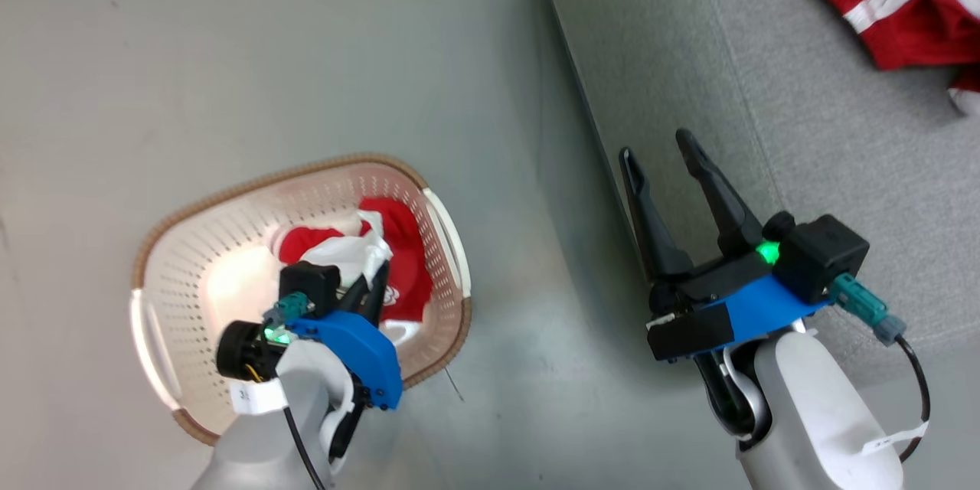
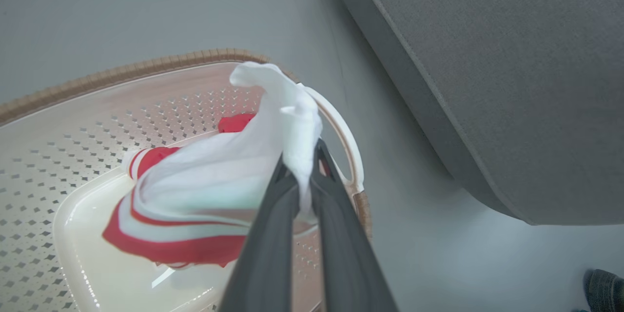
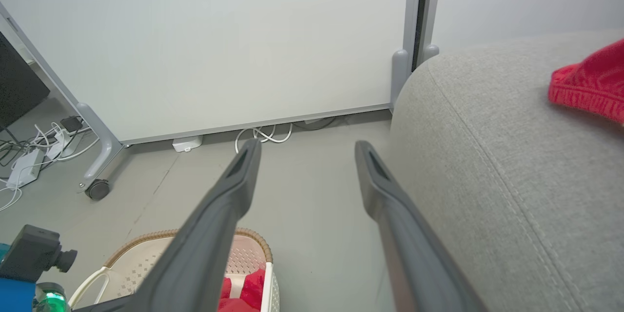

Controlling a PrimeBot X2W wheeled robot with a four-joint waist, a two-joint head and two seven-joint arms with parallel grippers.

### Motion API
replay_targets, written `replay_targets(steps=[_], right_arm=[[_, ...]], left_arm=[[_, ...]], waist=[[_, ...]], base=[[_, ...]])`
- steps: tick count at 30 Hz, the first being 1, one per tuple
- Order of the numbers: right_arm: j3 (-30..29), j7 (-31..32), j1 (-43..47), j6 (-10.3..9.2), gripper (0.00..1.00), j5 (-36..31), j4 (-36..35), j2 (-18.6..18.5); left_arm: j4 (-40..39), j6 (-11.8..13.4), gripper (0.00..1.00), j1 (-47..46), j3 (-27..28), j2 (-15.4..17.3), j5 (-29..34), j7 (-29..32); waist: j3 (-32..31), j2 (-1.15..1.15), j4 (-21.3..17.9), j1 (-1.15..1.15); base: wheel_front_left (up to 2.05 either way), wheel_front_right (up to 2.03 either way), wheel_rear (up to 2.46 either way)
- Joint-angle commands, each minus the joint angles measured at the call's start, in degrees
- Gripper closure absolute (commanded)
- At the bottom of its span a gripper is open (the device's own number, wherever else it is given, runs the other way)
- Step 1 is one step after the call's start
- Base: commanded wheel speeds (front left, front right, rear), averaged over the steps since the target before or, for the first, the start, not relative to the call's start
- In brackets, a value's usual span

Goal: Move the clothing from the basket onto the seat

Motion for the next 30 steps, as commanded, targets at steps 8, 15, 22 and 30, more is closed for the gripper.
replay_targets(steps=[8,15,22,30], right_arm=[[-1.9,2.1,5.4,0.01,0.00,-1.1,1.6,0.0],[-2.8,4.4,9.8,0.01,0.00,-0.9,0.9,0.0],[-3.3,6.7,13.6,0.01,0.00,-0.5,-0.2,0.0],[-3.7,8.8,16.2,0.01,0.00,-0.1,-1.5,0.0]], left_arm=[[-5.3,-0.1,1.00,4.6,-3.9,-1.4,-1.0,-0.3],[-8.0,-0.1,1.00,4.7,-8.3,-1.8,-1.4,-0.3],[-11.0,-0.1,1.00,3.4,-10.8,-2.3,-3.2,-0.3],[-13.6,-0.1,1.00,-2.6,-14.5,-2.8,-5.5,-0.2]], waist=[[-15.5,0.00,5.4,0.01],[-23.1,0.00,8.2,0.01],[-28.7,0.00,10.3,0.01],[-31.8,0.00,11.6,0.01]], base=[[0.00,0.00,0.00],[0.00,0.00,0.00],[0.00,0.00,0.00],[0.00,0.00,0.00]])
